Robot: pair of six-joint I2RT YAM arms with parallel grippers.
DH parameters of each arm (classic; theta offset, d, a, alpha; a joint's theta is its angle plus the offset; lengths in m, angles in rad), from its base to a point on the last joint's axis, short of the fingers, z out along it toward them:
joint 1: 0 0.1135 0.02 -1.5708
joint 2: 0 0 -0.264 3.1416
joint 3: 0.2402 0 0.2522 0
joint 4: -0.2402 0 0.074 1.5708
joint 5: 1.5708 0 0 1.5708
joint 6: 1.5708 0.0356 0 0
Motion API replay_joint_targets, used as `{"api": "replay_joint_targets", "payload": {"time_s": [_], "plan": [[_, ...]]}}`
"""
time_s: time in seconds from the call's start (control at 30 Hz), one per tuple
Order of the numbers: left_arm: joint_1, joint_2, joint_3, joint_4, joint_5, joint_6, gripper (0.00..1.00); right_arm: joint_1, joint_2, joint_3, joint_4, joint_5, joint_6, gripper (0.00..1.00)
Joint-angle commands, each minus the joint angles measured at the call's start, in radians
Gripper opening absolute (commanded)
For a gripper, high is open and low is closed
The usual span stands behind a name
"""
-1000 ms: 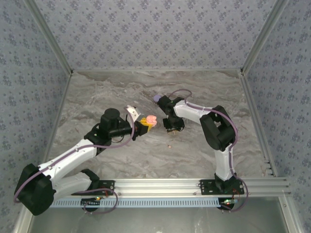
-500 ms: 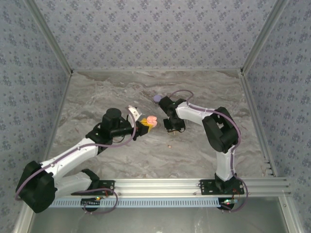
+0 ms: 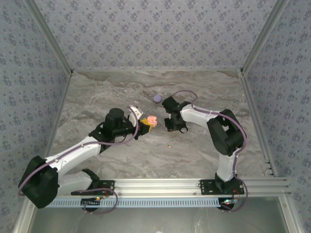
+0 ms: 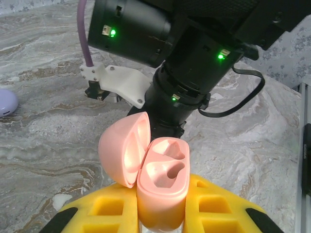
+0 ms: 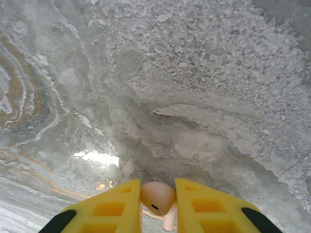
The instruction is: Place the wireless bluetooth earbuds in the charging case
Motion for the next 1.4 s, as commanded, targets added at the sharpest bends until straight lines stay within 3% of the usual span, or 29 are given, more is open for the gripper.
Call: {"api": "replay_joint_targets", "payload": {"time_s": [0.0,0.4,1.37], "plan": [[-0.007,0.013,-0.013,0.040,-0.023,-0.016,0.14,-0.006,-0.038,-0.013,0.027,-0.019,-0.019,0.22],[-0.008,0.075,-0.020,0.068,-0.074,-0.054,0.14,-0.016,-0.100,-0.060,0.044,-0.010,-0.018,0.23],[-0.018,0.293,-0.036,0.258,-0.105,-0.198,0.14,-0.072,-0.319,-0.168,0.224,-0.208,-0.006,0.23]]}}
